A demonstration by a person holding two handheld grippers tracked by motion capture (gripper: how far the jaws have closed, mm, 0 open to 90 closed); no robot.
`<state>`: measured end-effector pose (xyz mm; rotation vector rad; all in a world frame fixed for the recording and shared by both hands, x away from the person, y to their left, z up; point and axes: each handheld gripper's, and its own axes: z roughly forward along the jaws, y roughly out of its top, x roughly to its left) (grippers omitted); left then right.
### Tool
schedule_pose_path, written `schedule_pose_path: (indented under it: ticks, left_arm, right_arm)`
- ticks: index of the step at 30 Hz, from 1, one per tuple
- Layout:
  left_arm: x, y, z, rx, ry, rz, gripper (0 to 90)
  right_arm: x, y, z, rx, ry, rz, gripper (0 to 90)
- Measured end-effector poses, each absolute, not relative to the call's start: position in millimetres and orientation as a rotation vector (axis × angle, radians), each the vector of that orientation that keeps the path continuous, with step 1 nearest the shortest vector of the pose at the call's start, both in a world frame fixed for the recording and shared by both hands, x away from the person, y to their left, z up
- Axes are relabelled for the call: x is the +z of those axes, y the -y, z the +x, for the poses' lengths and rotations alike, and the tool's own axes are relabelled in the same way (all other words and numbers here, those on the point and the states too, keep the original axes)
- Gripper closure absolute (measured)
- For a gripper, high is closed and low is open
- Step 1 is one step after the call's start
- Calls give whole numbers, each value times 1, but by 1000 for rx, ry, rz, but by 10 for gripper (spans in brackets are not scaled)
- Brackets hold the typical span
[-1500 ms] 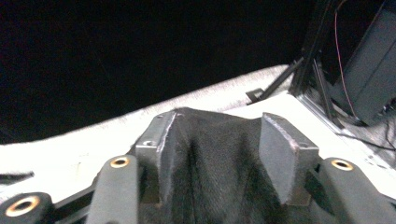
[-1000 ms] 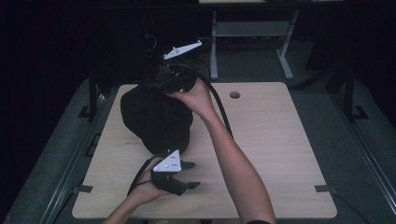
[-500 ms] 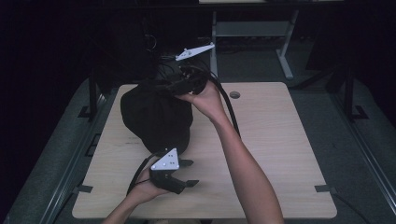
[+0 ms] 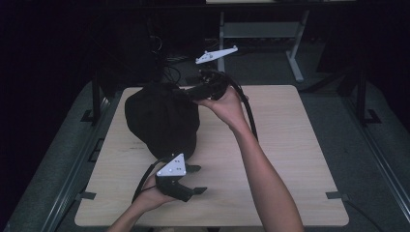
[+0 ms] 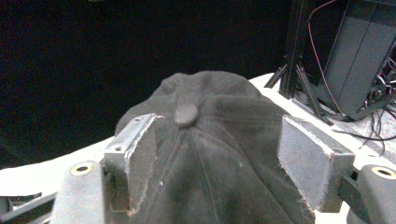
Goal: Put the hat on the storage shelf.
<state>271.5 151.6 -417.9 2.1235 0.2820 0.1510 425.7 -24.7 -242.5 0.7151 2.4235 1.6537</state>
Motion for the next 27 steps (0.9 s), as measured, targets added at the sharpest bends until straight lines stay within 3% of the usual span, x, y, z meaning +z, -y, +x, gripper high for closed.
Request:
schedule_pose_path:
  ticks: [27]
  left_arm:
    - [-420, -150, 272, 157, -311, 2118, 264]
  right_arm:
    - [-253, 72, 406, 1608, -2415, 803, 256]
